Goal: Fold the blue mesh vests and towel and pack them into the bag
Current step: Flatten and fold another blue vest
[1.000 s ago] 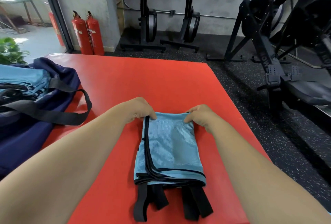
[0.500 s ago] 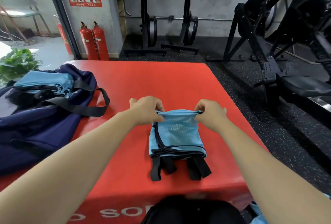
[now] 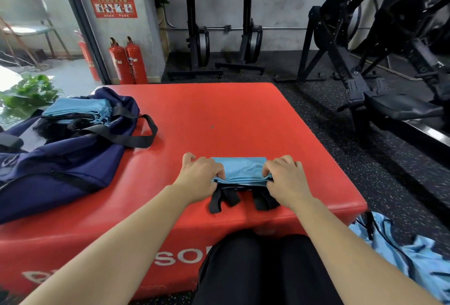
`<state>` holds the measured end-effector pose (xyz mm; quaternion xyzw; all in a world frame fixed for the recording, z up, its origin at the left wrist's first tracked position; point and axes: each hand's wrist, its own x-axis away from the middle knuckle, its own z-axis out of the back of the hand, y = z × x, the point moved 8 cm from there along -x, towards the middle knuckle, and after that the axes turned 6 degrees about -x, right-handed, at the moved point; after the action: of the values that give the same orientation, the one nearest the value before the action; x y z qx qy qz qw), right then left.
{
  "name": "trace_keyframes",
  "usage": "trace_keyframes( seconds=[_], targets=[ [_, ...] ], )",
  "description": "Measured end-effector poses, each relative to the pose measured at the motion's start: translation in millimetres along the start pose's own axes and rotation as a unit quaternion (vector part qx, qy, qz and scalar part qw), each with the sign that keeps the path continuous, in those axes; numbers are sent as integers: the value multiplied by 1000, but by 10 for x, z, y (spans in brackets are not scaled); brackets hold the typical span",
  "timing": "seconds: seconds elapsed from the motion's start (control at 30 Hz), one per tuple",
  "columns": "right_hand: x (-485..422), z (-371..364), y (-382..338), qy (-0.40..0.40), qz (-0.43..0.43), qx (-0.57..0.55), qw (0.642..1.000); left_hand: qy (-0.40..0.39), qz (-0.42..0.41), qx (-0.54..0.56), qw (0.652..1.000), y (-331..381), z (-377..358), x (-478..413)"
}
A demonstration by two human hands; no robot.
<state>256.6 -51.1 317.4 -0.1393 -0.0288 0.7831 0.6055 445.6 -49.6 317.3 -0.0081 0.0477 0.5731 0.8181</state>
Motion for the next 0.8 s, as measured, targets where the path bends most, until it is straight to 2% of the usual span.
trace_keyframes(
  seconds=[0.1,0.17,0.27,0.3,0.33,0.4,0.47,0.5,0.53,0.7,0.8],
  targets=[
    [27,-10,6,-22,-6,-12,1000,-33,6,4,999,9,24,20],
    [18,121,-2,34,-21,-46,998,-10,34,9,999,-10,170,-6],
    [-73,349,-103,155,-19,-100,983,78,91,55,991,-14,412,-143],
    [-129,364,-185,160,-4,-91,983,84,99,65,989,19,407,-202],
    [-196,314,-279,130,14,-66,989,68,97,59,991,70,341,-260],
    [-288,11,-387,5,31,-15,999,-14,81,8,997,180,49,-318],
    [-241,-340,-343,-121,26,18,992,-91,79,-16,993,187,-293,-247],
    [-187,-471,-299,-155,26,26,987,-111,83,-11,990,163,-430,-190],
    [-127,-568,-257,-169,25,28,985,-117,84,0,989,150,-527,-140],
    [-10,-713,-200,-137,24,8,990,-83,82,37,993,143,-636,-54],
    [-11,-739,-204,-154,16,0,988,-92,84,63,990,144,-659,-42]
  ],
)
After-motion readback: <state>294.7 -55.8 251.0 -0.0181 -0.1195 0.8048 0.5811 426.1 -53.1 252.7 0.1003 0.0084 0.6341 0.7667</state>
